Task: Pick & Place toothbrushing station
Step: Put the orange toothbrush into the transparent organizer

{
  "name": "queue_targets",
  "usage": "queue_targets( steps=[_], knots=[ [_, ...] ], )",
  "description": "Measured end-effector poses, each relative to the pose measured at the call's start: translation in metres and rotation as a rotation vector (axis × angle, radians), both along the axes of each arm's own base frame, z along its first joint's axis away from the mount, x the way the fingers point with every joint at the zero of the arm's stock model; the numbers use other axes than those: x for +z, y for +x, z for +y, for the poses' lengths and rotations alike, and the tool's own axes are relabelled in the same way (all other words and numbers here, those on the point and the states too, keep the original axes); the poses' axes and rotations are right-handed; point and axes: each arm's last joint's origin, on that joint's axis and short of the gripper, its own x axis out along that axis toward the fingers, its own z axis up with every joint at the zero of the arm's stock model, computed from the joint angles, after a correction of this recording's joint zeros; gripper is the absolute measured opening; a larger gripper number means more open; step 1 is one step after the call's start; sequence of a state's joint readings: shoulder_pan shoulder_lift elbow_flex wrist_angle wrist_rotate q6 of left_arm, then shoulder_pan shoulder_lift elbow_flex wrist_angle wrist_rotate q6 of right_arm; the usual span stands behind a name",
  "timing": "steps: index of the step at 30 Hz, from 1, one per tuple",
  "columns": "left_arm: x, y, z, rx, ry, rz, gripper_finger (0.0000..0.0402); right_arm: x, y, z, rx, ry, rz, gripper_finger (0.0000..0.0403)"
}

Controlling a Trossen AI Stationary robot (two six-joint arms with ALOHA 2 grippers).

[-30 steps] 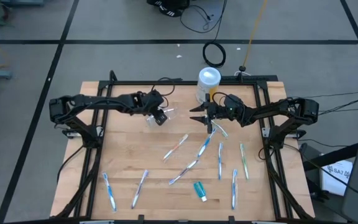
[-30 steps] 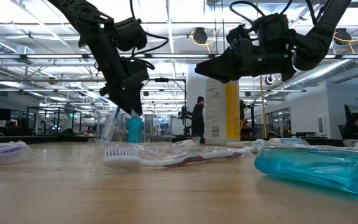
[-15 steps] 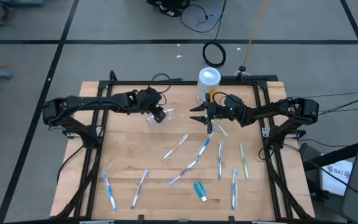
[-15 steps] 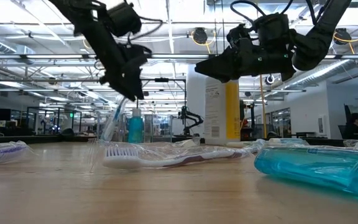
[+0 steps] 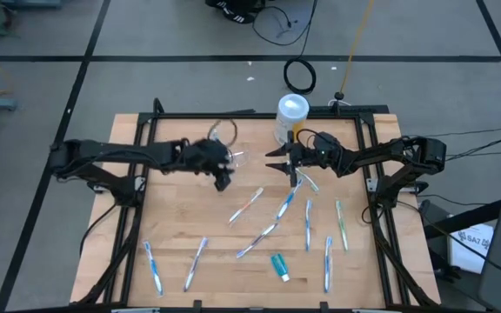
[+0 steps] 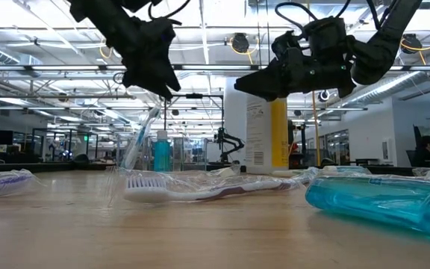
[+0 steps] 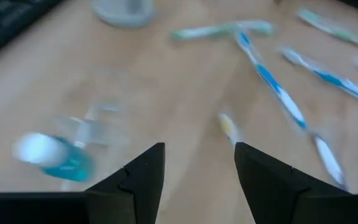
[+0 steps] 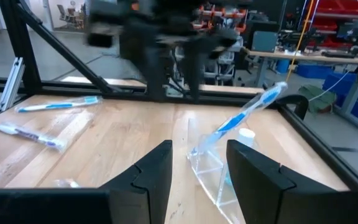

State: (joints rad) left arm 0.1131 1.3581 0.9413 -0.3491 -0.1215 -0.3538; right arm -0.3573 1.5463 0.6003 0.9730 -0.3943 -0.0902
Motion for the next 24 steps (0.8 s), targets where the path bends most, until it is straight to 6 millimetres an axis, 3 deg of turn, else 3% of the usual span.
queue_targets(
  steps=[4,13,20,24],
  knots=[
    [-0.018,0.015,-0.028,-0.037,-0.046,0.03,0.0198,-0.004,0.0,0.0,0.0,0.016,0.039,0.0144],
    [-0.086,0.054,-0.077,-0.04,-0.123,0.063,0.0198,-0.006,0.0,0.0,-0.004,0.074,0.063,0.0144],
    [-0.126,0.06,-0.083,0.031,-0.111,0.157,0.0198,-0.007,-0.001,0.0,-0.004,0.076,0.067,0.0144],
    [-0.133,0.061,-0.083,0.035,-0.085,0.174,0.0197,-0.007,-0.001,0.0,-0.005,0.076,0.07,0.0144]
  ],
)
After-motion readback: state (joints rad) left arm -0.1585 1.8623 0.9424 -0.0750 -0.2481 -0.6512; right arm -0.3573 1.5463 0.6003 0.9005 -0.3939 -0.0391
